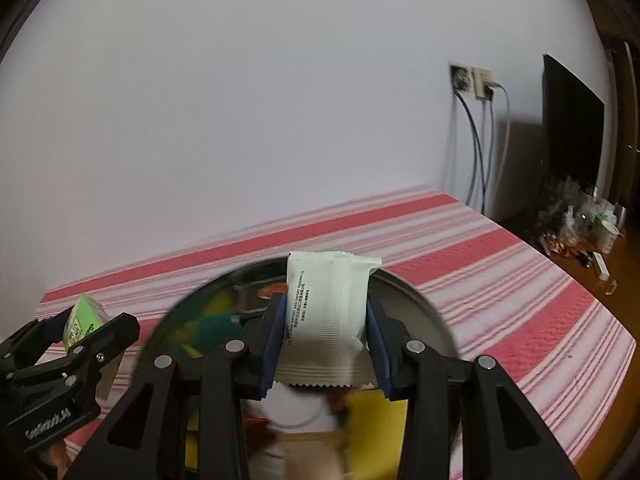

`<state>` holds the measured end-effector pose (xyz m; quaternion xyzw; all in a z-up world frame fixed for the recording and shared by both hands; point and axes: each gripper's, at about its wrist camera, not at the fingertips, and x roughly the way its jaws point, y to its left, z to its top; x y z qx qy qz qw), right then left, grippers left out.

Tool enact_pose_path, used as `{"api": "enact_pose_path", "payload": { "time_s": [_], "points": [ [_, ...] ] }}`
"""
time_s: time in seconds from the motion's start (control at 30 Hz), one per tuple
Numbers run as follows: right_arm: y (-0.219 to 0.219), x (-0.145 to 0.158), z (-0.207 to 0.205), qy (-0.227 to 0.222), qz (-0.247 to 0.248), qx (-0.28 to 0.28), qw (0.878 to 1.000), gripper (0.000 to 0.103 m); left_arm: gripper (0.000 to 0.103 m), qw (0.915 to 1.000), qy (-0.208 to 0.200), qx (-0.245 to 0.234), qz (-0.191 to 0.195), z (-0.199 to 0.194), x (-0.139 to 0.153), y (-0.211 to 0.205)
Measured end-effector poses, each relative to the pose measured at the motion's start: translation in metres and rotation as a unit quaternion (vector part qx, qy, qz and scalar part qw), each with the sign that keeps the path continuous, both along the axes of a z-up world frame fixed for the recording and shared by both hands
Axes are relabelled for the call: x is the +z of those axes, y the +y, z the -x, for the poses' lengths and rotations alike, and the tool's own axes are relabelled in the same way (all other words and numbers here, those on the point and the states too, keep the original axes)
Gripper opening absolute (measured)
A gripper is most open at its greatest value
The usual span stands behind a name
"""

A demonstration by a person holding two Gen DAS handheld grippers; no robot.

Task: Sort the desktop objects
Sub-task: 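Release the tissue pack (left tool) and white sachet (right tool) into the tin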

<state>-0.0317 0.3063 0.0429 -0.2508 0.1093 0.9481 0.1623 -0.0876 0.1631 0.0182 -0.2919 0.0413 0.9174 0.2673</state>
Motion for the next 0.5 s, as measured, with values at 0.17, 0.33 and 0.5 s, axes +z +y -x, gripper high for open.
{"api": "enact_pose_path", "payload": {
  "time_s": [0.17,0.33,0.5],
  "points": [
    [0.020,-0.010,0.002,-0.012,0.014,0.000,1.000,0.042,0.074,0.9998,-0.019,-0.007,0.008,-0.007,-0.009,0.024],
    [0.033,-0.014,0.012,-0.022,0.012,0.022,0.999,0.042,0.074,0.9995,-0.026,-0.006,0.018,-0.017,-0.014,0.047],
    [0.037,-0.023,0.034,-0.060,0.010,0.075,0.995,0.048,0.077,0.9978,-0.042,-0.007,0.051,-0.020,-0.025,0.064]
  ]
}}
